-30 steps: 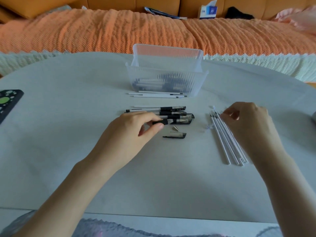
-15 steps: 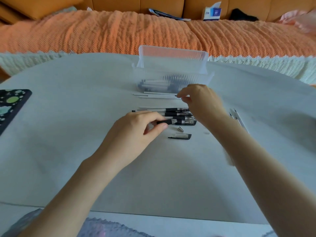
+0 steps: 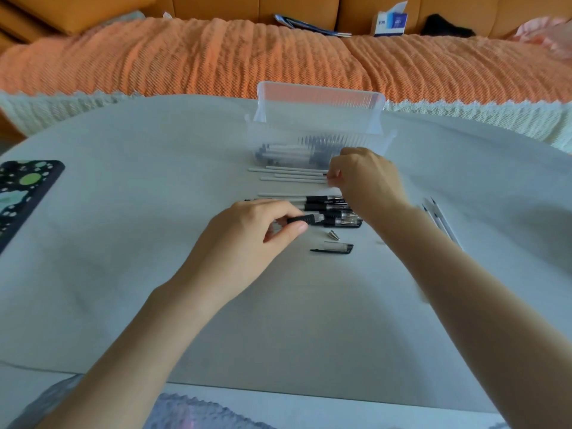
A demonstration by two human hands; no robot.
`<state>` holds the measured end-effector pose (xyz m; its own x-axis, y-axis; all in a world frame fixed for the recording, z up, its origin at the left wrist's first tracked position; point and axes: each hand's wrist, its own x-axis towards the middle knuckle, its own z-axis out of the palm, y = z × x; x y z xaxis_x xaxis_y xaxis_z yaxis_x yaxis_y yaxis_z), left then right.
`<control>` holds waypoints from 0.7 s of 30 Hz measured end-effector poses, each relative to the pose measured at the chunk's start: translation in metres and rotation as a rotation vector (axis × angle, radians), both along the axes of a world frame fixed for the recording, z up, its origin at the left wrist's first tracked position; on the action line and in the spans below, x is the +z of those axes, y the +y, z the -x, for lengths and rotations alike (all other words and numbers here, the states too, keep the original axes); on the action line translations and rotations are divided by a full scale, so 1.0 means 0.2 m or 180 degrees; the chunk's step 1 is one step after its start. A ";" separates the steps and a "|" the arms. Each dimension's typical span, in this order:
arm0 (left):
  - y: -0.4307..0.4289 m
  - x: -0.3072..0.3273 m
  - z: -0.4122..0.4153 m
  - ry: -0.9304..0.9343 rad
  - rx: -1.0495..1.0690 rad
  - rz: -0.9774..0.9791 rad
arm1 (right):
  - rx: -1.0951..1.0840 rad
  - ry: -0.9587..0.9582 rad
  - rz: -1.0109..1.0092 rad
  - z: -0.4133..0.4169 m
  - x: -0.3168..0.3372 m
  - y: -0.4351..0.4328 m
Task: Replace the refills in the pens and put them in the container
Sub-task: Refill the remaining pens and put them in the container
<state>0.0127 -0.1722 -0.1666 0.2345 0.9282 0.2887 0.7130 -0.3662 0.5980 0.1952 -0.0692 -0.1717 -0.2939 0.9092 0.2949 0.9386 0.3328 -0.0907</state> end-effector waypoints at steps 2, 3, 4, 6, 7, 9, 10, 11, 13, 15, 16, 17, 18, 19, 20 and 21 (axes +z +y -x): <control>0.00 0.00 0.00 -0.0013 -0.0009 0.0014 | 0.0105 -0.0150 -0.0111 0.00 0.00 0.00; 0.00 0.00 0.00 -0.0015 -0.0013 0.0010 | 0.0147 -0.0184 -0.0133 -0.01 0.00 0.00; 0.00 0.00 0.00 -0.0014 -0.0015 0.0005 | 0.0172 -0.0162 -0.0117 -0.01 0.00 0.00; 0.00 0.00 0.00 -0.0013 -0.0016 -0.0002 | 0.0216 -0.0042 -0.0008 -0.02 0.01 -0.01; 0.00 0.00 0.00 -0.0014 -0.0016 -0.0001 | 0.0253 -0.0009 0.0069 -0.02 0.01 -0.01; 0.00 0.00 0.01 -0.0016 -0.0019 -0.0002 | 0.0308 0.0035 0.0250 -0.03 0.02 -0.01; 0.00 0.00 0.01 -0.0014 -0.0016 0.0000 | 0.0310 0.0068 0.0321 -0.04 0.02 0.00; 0.00 0.00 0.01 -0.0010 -0.0009 0.0004 | 0.0300 0.0084 0.0359 -0.04 0.02 0.00; 0.00 -0.01 0.01 -0.0001 0.0003 0.0016 | 0.0229 0.0046 0.0337 -0.04 0.02 0.00; 0.00 -0.01 0.01 -0.0007 0.0011 0.0039 | 0.0040 0.0103 0.0220 -0.05 0.04 -0.03; 0.00 -0.01 0.01 -0.0018 0.0025 0.0047 | -0.0057 0.0221 0.0147 -0.06 0.05 -0.04; 0.00 -0.01 0.02 -0.0035 0.0046 0.0052 | -0.0114 0.0397 0.0088 -0.07 0.07 -0.07; 0.00 -0.01 0.02 -0.0048 0.0067 0.0053 | -0.0120 0.0646 0.0081 -0.09 0.09 -0.10; 0.00 -0.01 0.02 -0.0056 0.0080 0.0059 | -0.0070 0.0987 0.0140 -0.10 0.11 -0.13; 0.01 -0.01 0.02 -0.0067 0.0084 0.0081 | 0.0005 0.1391 0.0271 -0.12 0.12 -0.17; 0.01 -0.01 0.02 -0.0098 0.0085 0.0120 | 0.0091 0.1807 0.0452 -0.14 0.13 -0.22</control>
